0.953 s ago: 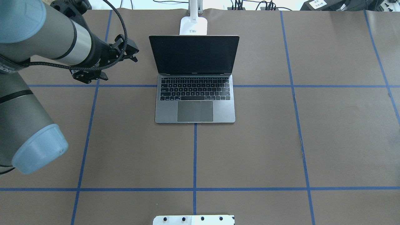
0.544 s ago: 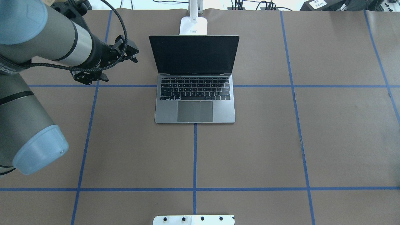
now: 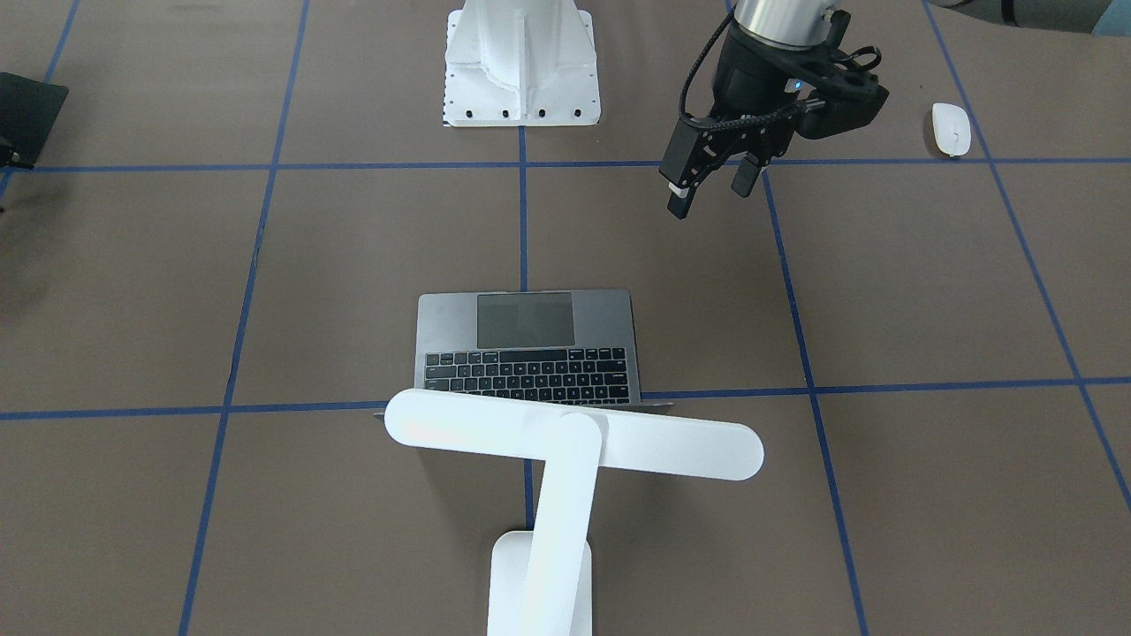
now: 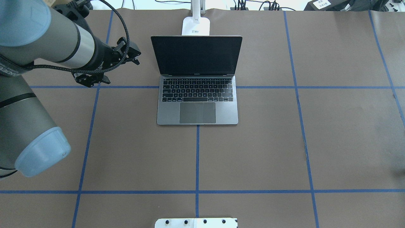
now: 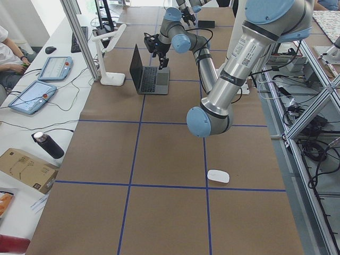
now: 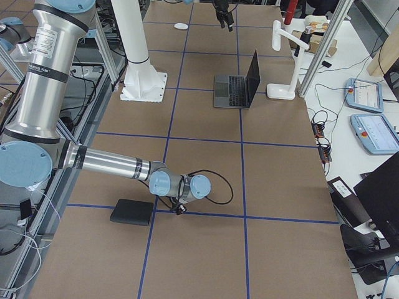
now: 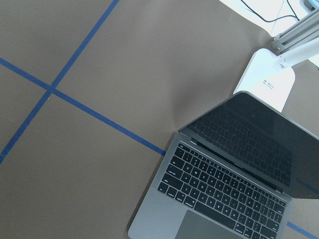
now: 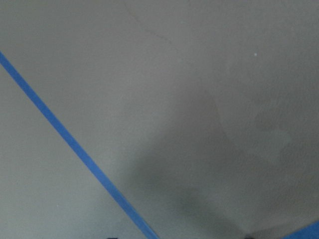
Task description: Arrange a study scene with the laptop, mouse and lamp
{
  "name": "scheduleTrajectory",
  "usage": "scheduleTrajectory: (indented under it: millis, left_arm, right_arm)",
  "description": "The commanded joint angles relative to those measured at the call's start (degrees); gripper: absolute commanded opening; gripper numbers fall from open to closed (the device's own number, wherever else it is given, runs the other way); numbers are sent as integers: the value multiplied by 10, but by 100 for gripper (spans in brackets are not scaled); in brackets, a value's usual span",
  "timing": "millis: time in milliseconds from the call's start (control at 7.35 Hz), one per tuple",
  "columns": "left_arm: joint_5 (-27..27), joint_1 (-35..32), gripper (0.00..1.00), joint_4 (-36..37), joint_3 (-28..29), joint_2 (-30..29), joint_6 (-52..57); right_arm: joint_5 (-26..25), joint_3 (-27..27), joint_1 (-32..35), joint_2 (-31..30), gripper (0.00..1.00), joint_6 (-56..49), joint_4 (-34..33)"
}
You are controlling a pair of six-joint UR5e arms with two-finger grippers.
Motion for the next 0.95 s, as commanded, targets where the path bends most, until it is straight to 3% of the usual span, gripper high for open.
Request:
scheduleTrajectory:
  millis: [0,136,544,817]
  left_arm:
    - [0,1,99,-1,1,1,-4]
    - [1,4,99,-4,3,1,-4]
    - [3,5,99,-5,3,0,-4]
    - [18,13,99,-5,3,-1,-8]
  right_arm:
    - [-56,30,56,53,90,-136,-203]
    - [-89,25,79,94,92,-185,-279]
    - [-70,10,81,101,97,-273,-436]
    - [-51,-33,81,98,97,-314,-450]
